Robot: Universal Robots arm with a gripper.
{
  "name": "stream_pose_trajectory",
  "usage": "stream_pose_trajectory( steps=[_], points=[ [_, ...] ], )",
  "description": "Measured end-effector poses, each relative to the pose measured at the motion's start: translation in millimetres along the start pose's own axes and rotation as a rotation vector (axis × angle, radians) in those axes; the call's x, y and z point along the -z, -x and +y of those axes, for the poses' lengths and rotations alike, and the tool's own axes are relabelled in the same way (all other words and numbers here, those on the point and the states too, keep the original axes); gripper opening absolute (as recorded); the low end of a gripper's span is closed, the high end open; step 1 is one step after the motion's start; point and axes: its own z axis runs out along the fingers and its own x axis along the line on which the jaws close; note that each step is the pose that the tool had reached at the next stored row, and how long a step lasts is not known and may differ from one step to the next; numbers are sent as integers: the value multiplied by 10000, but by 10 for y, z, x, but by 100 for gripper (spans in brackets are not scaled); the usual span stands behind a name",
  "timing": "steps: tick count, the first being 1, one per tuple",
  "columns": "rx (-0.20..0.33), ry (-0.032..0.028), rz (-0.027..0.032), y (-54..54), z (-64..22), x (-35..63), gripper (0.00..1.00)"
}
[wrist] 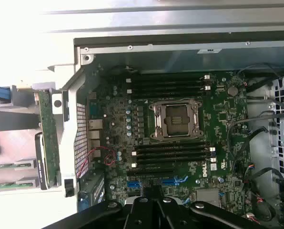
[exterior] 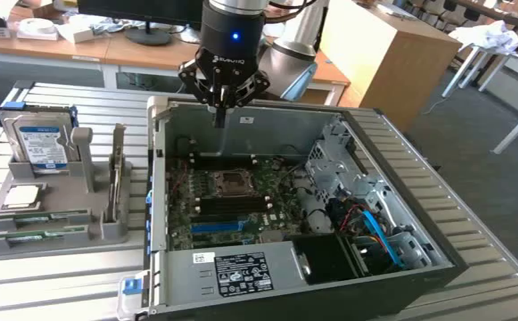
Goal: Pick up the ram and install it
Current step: 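Reach for the ram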
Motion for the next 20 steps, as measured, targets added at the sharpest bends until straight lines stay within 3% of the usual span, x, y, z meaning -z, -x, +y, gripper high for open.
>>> stream_pose_trajectory(
  steps=[11, 20],
  points=[
    [0, 1, -1, -3, 0, 0, 10],
    [0, 0, 0, -91, -7, 2, 10]
  ],
)
